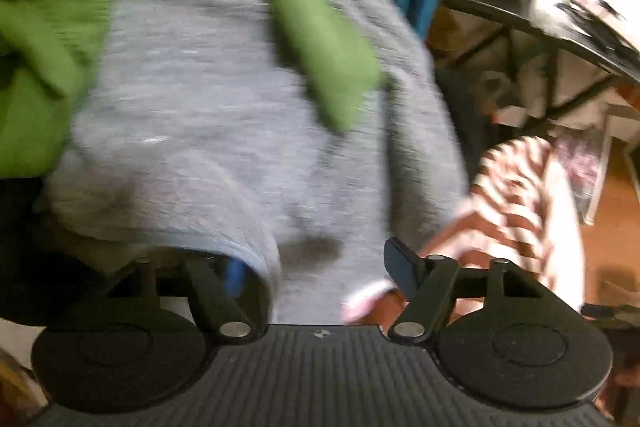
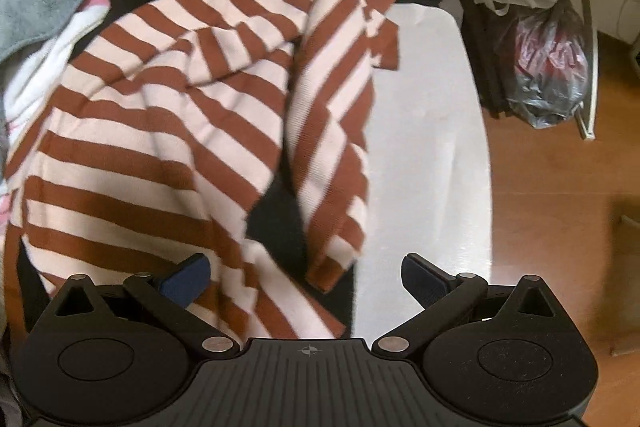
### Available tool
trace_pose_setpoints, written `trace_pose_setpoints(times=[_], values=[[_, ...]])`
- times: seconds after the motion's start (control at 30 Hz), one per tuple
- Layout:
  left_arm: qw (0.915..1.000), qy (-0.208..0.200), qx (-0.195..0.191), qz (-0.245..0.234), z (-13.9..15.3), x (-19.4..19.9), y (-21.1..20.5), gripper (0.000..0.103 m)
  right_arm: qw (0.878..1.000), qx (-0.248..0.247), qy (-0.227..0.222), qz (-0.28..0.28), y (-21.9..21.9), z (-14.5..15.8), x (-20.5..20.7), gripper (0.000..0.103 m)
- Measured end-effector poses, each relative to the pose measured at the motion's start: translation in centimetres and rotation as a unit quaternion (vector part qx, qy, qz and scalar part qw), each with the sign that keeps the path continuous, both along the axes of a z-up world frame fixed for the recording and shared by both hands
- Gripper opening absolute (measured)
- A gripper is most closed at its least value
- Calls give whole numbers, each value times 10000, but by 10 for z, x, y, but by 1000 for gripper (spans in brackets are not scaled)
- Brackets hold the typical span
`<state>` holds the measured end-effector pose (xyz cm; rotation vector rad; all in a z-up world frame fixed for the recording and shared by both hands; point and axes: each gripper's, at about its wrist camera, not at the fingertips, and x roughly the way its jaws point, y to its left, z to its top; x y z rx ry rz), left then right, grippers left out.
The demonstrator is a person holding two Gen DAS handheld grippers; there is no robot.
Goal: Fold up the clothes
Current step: 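Move both tools toward the striped sweater on the white board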
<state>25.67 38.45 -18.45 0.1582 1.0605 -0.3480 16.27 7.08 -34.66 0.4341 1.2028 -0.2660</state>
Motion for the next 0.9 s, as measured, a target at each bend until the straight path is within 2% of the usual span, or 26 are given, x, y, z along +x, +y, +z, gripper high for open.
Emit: trace_pose_setpoints(times=[0.07, 0.13, 0.17, 0.3, 0.43, 0.7, 0.83, 0.9], values=[[9998, 59, -52, -171, -5, 4, -15, 70, 10000, -10, 69, -58, -8, -3, -4, 99], [9989, 237, -115, -376, -24, 1, -42, 71, 9998, -22, 129, -116, -15, -6, -9, 99], [9984, 320, -116, -452, -33, 18, -50, 71, 9998, -28, 163, -143, -18, -8, -12, 99], [9967, 529, 56, -613, -56, 13, -69, 71, 9993, -44, 302, -230, -25, -10, -29, 99], [9969, 573, 19, -543, -60, 6, -74, 71, 9987, -31, 392, -317, -30, -14, -40, 99], [9960, 610, 279, -587, -65, -10, -91, 71, 9987, 52, 384, -337, -30, -16, -42, 99], [9934, 909, 110, -692, -69, -15, -93, 70, 9992, 44, 340, -200, -31, -16, -39, 99], [9928, 911, 138, -770, -70, -18, -99, 70, 9992, 52, 344, -206, -33, -16, -40, 99]])
